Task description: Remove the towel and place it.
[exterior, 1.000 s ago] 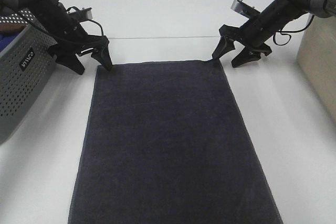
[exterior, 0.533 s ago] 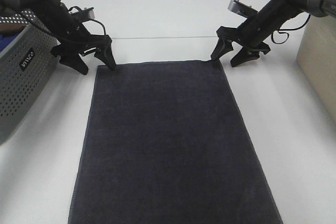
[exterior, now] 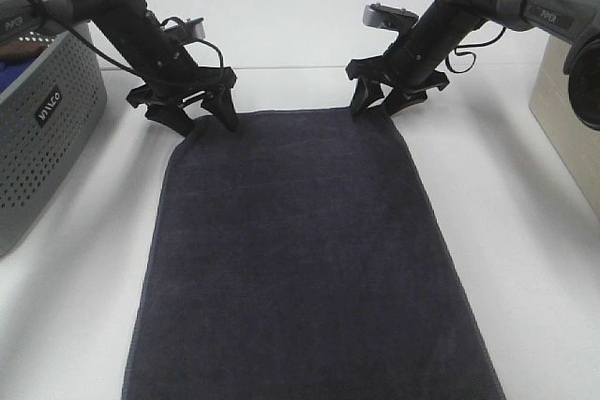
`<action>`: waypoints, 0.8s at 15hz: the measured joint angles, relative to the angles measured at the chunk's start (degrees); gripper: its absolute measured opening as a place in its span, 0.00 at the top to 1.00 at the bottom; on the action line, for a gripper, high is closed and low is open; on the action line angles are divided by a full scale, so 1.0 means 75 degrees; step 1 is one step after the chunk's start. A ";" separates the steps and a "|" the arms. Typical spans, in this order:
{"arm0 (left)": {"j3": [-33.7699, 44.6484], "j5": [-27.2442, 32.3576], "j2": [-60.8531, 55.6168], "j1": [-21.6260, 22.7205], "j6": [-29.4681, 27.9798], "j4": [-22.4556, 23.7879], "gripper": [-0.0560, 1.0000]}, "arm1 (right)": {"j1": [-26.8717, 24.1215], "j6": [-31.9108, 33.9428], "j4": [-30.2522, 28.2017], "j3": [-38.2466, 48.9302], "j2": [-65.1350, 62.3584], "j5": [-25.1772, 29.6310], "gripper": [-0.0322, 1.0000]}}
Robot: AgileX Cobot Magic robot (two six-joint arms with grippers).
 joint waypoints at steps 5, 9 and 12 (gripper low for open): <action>0.0015 -0.0199 0.0099 0.0000 0.0130 0.0267 0.89 | -0.0023 0.0107 -0.0474 0.0000 0.0000 -0.0130 0.95; -0.0084 -0.0451 0.0115 -0.0008 0.0328 0.0359 0.93 | -0.0023 0.0107 -0.0573 0.0000 -0.0008 -0.0283 0.96; -0.0413 -0.0978 0.0115 -0.0008 0.0336 0.0542 0.93 | -0.0015 0.0099 -0.0963 0.0053 -0.0076 -0.0810 0.96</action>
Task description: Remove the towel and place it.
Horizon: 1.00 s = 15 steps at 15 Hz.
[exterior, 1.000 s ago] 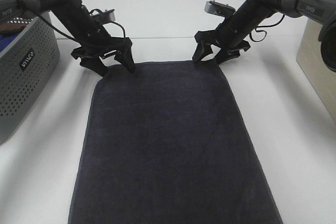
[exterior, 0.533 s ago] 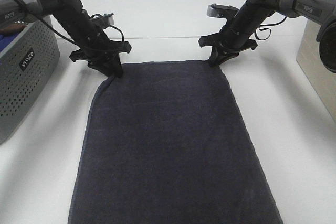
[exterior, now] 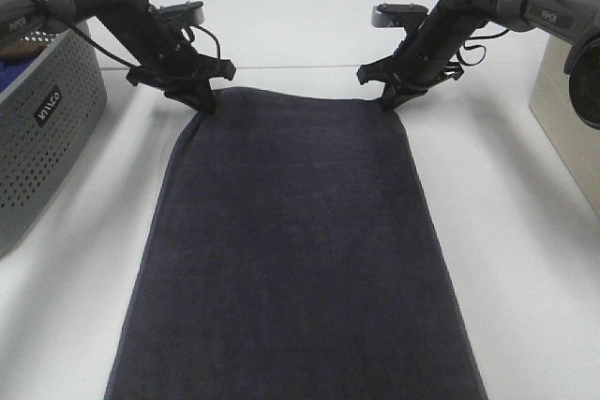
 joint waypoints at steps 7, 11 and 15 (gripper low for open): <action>-0.0298 -0.1566 0.0000 0.0000 0.0336 0.0061 0.93 | 0.0000 -0.0260 -0.0252 -0.0504 -0.0122 -0.1742 0.96; -0.0306 -0.2414 0.0000 0.0000 0.0382 0.0061 0.93 | 0.0000 -0.0558 -0.0084 -0.0718 -0.0138 -0.2322 0.96; -0.0306 -0.3025 0.0000 0.0000 0.0672 0.0061 0.93 | 0.0000 -0.0657 0.0015 -0.0718 -0.0138 -0.2842 0.96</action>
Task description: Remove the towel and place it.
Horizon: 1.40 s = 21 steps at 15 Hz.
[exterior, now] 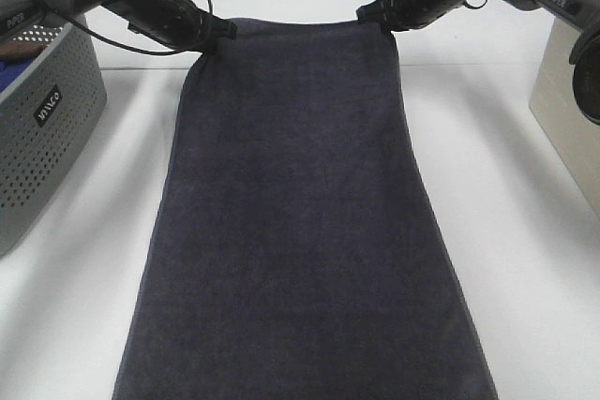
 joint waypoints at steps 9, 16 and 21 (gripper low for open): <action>0.0000 -0.0649 0.0023 0.0000 0.0199 0.0336 0.93 | 0.0000 0.0000 0.0115 0.0000 0.0351 -0.0519 0.96; 0.0000 -0.1742 0.0886 0.0000 0.0199 0.0390 0.93 | 0.0000 0.0000 0.0344 0.0000 0.0787 -0.1123 0.96; 0.0000 -0.2284 0.0932 0.0000 0.0199 0.0390 0.85 | 0.0000 -0.0008 0.0749 0.0000 0.0940 -0.1383 0.95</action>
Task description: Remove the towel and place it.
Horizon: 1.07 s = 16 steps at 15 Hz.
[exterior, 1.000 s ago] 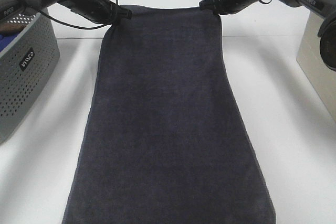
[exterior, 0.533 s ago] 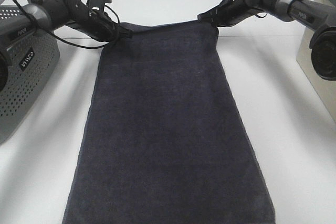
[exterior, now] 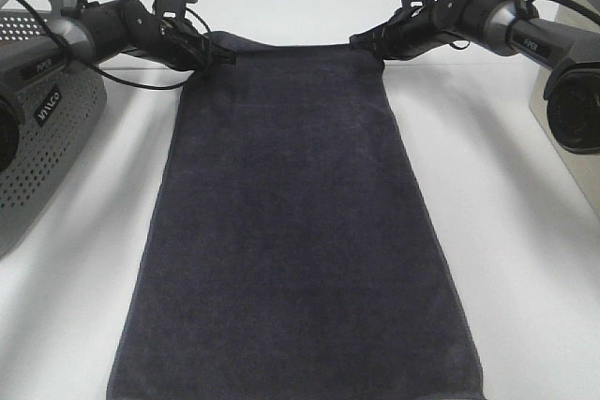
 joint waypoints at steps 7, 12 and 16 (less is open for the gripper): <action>0.0000 -0.0390 0.0000 0.0000 0.0000 -0.0076 0.29 | -0.0008 0.0000 0.0168 0.0000 0.0000 -0.0084 0.34; 0.0000 -0.0718 -0.0099 0.0000 0.0000 0.0008 0.25 | -0.0008 0.0000 -0.0107 0.0000 -0.0428 0.0382 0.26; 0.0000 -0.0703 -0.0015 0.0015 0.0000 0.0214 0.25 | -0.0008 0.0000 -0.0130 -0.0038 -0.0871 0.1505 0.26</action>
